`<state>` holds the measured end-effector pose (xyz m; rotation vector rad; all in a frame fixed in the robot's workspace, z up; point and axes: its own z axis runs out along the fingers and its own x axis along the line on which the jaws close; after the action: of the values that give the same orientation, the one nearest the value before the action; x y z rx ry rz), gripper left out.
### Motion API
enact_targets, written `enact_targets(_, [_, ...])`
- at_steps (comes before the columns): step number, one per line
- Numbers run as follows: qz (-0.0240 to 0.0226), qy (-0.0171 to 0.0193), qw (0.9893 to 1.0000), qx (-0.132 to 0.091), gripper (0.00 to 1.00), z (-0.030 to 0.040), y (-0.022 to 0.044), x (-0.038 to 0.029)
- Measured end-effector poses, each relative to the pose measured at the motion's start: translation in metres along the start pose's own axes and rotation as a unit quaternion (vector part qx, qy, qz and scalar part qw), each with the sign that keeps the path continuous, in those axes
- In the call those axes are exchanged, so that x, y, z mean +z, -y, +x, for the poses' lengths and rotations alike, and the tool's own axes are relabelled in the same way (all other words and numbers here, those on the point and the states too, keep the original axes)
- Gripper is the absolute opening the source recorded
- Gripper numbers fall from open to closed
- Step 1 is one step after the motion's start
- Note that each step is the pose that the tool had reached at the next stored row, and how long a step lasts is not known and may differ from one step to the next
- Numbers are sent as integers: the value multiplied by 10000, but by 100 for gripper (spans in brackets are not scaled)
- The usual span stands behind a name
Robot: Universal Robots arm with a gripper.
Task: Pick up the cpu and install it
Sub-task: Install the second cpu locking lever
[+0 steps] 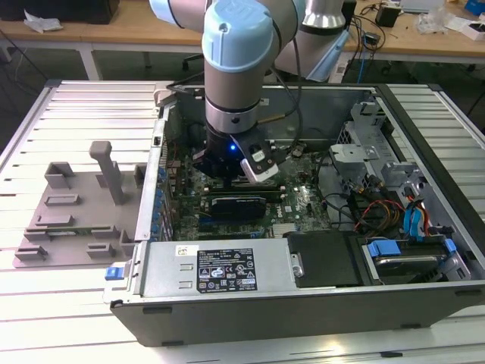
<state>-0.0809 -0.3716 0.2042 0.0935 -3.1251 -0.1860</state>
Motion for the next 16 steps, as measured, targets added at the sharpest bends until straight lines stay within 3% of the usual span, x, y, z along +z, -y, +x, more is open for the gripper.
enact_targets(4, [-1,-3,10000,-34,11,-4,-72,32])
enact_targets(8, [-1,-7,10000,-54,11,-5,-85,52])
enact_targets(11, [-4,0,10000,-54,11,-10,-108,-7])
enact_targets(12, [-4,0,10000,-55,11,-23,-138,-50])
enact_targets(15, [18,-2,10000,-55,11,-151,-172,-55])
enact_targets(16, [47,-5,10000,-54,11,-201,-176,-55])
